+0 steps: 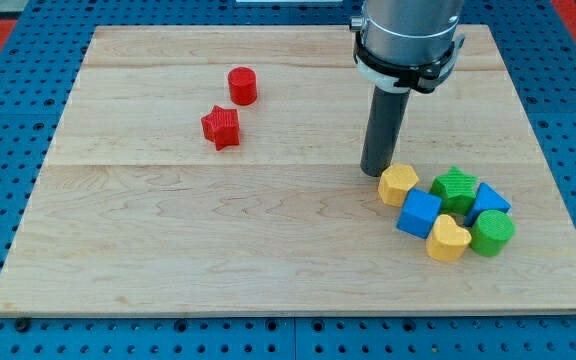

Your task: Push the red star to the left of the yellow hexagon

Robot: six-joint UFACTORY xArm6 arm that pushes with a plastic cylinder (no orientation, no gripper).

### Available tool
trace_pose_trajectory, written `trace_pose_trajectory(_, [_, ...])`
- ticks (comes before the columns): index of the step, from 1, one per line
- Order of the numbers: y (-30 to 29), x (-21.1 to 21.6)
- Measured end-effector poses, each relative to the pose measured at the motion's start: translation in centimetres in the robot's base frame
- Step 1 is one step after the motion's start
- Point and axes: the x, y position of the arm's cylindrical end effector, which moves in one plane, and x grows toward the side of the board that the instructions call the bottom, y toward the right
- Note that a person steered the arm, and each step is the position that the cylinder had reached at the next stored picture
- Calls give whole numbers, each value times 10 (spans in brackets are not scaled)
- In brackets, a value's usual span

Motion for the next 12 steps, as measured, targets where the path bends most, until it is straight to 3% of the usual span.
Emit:
trace_pose_trajectory(3, [4, 0])
trace_pose_trajectory(7, [-177, -2])
trace_pose_trajectory(9, [-258, -24])
trace_pose_trajectory(10, [-262, -57])
trace_pose_trajectory(12, [-217, -73])
